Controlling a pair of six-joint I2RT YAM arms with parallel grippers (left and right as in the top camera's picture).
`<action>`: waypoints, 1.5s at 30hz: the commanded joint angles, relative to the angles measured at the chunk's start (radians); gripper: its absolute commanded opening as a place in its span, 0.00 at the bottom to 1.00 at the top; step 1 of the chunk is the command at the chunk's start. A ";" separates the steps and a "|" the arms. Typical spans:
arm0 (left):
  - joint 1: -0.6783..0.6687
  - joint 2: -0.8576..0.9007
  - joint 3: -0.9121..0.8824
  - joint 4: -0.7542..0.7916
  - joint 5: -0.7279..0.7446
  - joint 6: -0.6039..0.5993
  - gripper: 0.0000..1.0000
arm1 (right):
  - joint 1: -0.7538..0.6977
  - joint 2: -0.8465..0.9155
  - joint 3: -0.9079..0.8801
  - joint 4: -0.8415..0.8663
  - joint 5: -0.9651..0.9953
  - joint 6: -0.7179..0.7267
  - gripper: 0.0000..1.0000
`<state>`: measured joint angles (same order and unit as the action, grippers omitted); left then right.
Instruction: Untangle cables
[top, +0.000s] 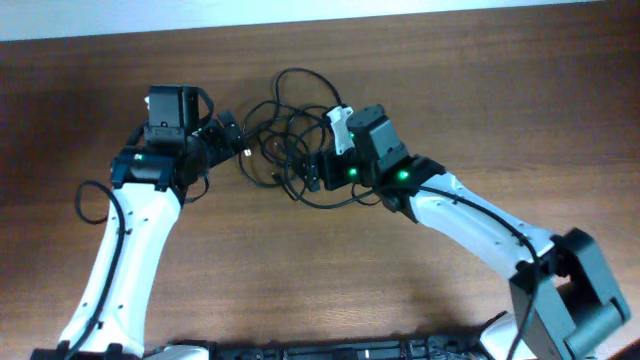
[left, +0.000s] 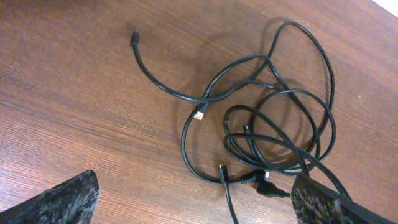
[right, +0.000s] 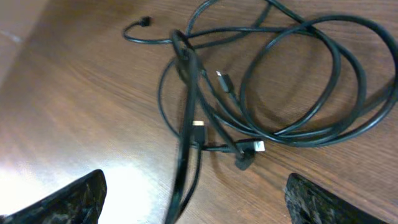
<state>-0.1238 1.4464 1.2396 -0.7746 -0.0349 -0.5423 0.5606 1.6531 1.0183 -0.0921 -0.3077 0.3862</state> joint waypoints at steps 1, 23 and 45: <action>0.002 0.039 0.001 0.019 -0.014 -0.042 0.99 | 0.064 0.061 0.014 0.065 0.047 0.094 0.81; -0.107 0.211 -0.001 0.110 0.204 -0.110 0.89 | -0.026 -0.403 0.014 -0.272 0.043 -0.121 0.04; -0.197 0.615 -0.001 0.218 0.203 -0.153 0.66 | -0.031 -1.036 0.014 -0.656 1.229 -0.120 0.04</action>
<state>-0.3180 1.9919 1.2732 -0.5190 0.1772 -0.6899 0.5381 0.6224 1.0229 -0.7506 0.7399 0.2756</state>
